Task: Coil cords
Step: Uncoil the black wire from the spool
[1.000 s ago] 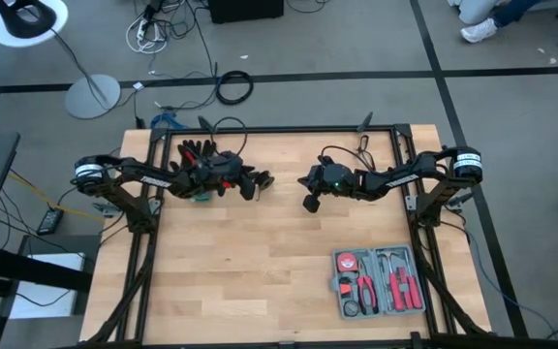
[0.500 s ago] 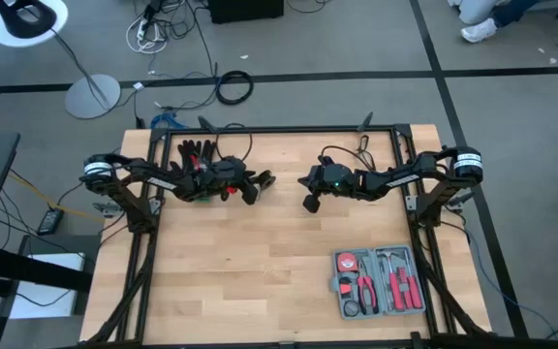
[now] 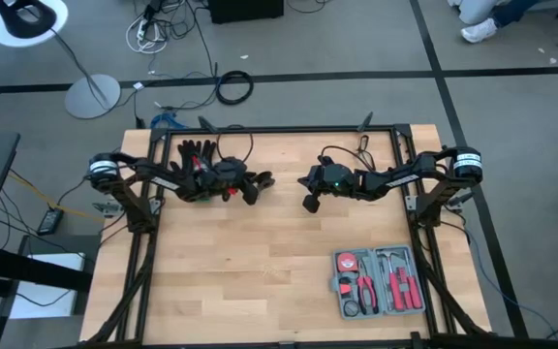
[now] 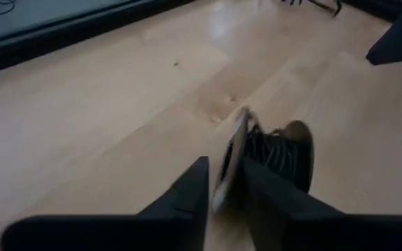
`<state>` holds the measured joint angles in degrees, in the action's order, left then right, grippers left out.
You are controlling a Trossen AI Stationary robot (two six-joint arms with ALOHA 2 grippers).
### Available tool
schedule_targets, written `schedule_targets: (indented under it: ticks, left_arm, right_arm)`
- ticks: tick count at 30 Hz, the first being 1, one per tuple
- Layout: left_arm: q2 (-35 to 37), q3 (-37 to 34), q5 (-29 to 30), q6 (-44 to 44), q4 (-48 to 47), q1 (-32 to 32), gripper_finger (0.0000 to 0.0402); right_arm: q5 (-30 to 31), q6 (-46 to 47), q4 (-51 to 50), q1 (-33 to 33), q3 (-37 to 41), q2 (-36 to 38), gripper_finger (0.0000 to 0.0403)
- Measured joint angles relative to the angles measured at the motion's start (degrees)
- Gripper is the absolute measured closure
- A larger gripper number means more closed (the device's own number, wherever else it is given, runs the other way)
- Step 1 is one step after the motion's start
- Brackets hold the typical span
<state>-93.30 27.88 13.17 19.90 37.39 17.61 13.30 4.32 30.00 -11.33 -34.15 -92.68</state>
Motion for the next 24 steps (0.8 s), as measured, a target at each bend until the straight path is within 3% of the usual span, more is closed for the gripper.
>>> schedule_targets:
  ticks: [4, 6, 15, 24]
  left_arm:
    - [-1.4, 0.0, -0.04, 1.2, 0.24, 0.0, 0.038]
    - [-1.65, 0.0, -0.07, 3.09, 0.99, 0.12, 0.0394]
    - [-1.72, 0.02, -11.32, 18.74, 2.44, 4.55, 0.04]
    - [-1.76, 0.04, -13.01, 21.03, -0.9, 6.69, 0.0391]
  right_arm:
    - [0.0, 0.02, 0.0, 0.01, 0.0, 0.0, 0.0397]
    - [0.0, 0.0, -0.02, 0.0, 0.0, 0.0, 0.0395]
    - [0.01, 0.01, -0.04, 0.0, 0.0, 0.0, 0.04]
    - [0.01, 0.02, -0.02, 0.01, 0.0, 0.0, 0.0399]
